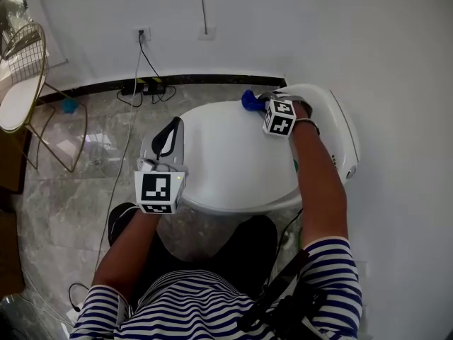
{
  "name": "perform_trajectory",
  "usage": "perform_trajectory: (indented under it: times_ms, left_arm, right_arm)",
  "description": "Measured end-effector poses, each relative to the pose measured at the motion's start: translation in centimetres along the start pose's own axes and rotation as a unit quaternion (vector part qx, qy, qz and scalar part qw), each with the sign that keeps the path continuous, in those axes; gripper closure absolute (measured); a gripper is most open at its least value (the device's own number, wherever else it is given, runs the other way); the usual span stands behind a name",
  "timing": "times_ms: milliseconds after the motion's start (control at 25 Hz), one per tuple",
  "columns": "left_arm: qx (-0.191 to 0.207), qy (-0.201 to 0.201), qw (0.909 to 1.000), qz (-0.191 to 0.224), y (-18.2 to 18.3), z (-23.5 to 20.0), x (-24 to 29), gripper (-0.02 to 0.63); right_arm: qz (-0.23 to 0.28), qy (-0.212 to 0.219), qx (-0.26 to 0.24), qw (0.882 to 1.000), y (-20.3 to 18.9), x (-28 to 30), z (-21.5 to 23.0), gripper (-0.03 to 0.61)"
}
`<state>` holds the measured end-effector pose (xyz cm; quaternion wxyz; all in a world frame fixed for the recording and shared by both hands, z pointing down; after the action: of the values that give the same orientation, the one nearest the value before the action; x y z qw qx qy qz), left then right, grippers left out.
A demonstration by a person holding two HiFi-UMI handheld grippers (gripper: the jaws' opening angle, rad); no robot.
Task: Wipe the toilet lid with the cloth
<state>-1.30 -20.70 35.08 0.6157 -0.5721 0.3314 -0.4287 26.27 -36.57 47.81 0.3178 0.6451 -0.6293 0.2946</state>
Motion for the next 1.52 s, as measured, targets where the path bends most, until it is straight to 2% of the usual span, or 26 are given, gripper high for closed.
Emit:
perform_trajectory:
  times_ms: [360, 640, 840, 1360, 1520]
  left_arm:
    - [-0.001, -0.012, 0.9999, 0.01, 0.3, 0.3, 0.4, 0.609]
    - [-0.006, -0.03, 0.9995, 0.01, 0.2, 1.0, 1.3, 0.609]
    - [-0.007, -0.051, 0.9986, 0.013, 0.3, 1.6, 1.7, 0.609]
    - [-0.012, -0.067, 0.9975, 0.02, 0.3, 1.3, 1.9, 0.609]
    - [-0.012, -0.07, 0.9973, 0.019, 0.2, 1.6, 2.1, 0.609]
  right_arm:
    - [0.019, 0.015, 0.005, 1.0, -1.2, -3.8, -3.0, 0.518]
    - [-0.003, 0.024, -0.016, 1.0, -0.9, -7.1, -6.5, 0.518]
    - [-0.019, 0.047, -0.033, 0.998, 0.2, -9.8, -9.6, 0.517]
    - [0.022, 0.098, -0.067, 0.993, 1.0, -16.2, -17.9, 0.517]
    - [0.031, 0.125, -0.077, 0.989, 0.6, -17.6, -20.2, 0.517]
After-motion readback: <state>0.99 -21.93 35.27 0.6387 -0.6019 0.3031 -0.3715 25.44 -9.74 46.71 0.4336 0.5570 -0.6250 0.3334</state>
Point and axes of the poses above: the fingertips, and each gripper's own axes: x forward along the fingers, z to its right, y out of its top, the point moved 5 cm from there along -x, backward along the fingers, and after that the axes turned 10 degrees about -z, right-handed, at the moved point
